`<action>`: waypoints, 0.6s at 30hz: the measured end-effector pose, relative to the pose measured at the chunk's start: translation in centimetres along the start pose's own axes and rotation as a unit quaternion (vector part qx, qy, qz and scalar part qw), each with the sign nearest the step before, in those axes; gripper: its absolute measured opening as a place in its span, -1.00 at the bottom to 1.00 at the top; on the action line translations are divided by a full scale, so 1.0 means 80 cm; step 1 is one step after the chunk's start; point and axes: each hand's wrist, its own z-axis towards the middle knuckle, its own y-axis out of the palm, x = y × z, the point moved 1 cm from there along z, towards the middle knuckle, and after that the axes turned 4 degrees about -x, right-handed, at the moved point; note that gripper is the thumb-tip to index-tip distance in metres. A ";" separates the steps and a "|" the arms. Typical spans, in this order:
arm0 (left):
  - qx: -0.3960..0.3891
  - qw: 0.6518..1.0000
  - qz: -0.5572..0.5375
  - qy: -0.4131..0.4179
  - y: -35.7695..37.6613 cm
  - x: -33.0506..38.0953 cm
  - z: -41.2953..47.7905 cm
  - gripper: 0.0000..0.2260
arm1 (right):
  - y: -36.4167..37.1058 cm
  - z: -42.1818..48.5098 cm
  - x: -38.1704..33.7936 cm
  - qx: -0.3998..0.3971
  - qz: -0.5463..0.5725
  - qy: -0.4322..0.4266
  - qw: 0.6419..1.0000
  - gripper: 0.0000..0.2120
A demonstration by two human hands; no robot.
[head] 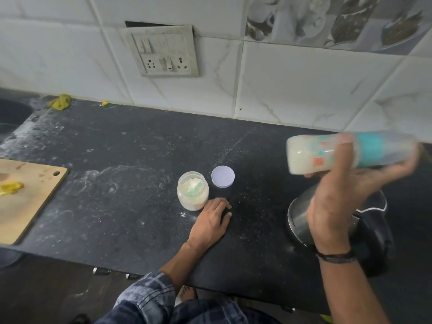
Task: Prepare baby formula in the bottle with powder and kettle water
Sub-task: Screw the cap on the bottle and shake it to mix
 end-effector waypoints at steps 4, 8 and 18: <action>-0.007 1.000 -0.004 0.004 -0.001 0.001 -0.001 -0.88 | -0.004 0.000 0.002 -0.117 -0.044 0.039 0.991 -0.35; -0.002 1.000 0.003 0.000 0.000 -0.002 -0.001 -0.88 | -0.007 0.016 -0.003 0.024 0.031 0.002 0.999 -0.33; -0.003 1.000 0.001 0.001 -0.001 0.000 0.000 -0.89 | -0.003 0.002 -0.009 -0.032 0.006 0.031 0.999 -0.36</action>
